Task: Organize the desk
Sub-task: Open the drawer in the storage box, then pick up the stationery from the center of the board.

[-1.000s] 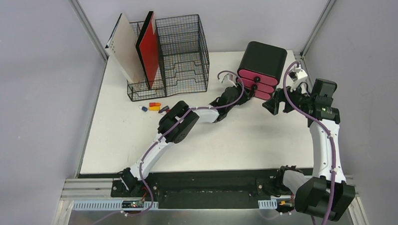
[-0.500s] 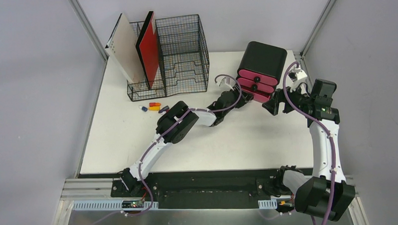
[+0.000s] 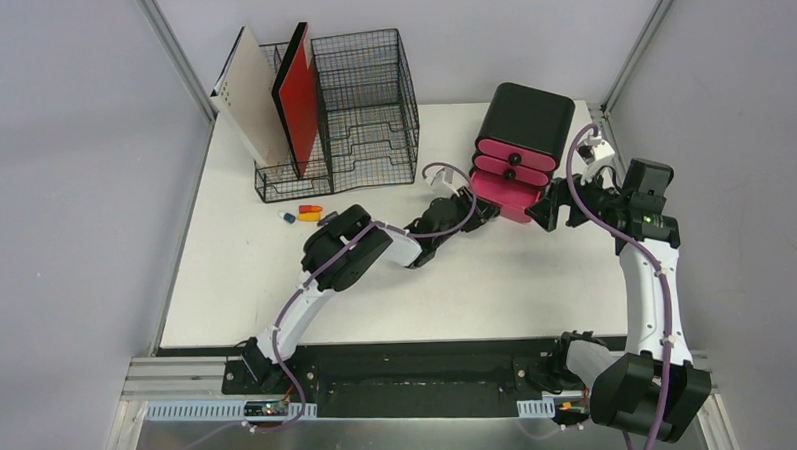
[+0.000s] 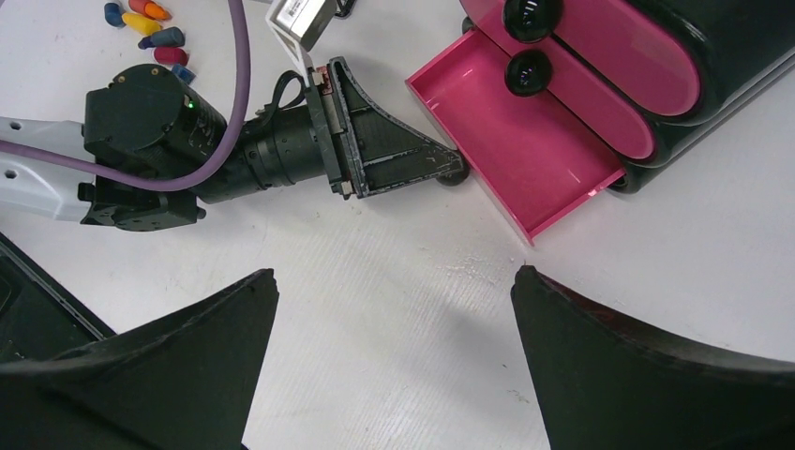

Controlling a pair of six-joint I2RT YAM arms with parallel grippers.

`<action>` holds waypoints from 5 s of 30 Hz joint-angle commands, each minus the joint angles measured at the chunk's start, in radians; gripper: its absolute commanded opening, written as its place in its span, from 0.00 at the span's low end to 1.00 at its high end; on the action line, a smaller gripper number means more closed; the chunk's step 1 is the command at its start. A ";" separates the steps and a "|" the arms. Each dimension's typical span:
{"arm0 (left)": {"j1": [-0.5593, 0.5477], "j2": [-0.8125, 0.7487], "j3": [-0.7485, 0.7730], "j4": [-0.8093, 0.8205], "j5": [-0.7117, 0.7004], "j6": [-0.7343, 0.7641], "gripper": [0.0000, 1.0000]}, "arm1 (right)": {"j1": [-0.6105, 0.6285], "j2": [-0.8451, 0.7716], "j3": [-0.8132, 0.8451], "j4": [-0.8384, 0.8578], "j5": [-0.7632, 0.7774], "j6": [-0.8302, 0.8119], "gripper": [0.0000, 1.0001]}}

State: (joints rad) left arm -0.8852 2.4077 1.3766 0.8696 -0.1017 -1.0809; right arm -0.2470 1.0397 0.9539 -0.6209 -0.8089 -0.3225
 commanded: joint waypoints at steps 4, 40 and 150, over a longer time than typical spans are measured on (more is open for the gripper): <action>-0.007 -0.089 -0.090 0.032 -0.027 0.067 0.00 | -0.006 -0.009 0.002 0.042 -0.030 0.002 0.99; -0.015 -0.159 -0.194 0.048 0.012 0.086 0.47 | -0.006 -0.013 -0.001 0.042 -0.029 -0.001 0.99; 0.385 -0.648 -0.286 -1.248 -0.125 0.785 0.21 | -0.010 -0.026 -0.010 0.027 -0.042 -0.046 0.99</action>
State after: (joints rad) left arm -0.5083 1.7626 1.0714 -0.3611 -0.2104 -0.2966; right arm -0.2474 1.0332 0.9421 -0.6189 -0.8242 -0.3576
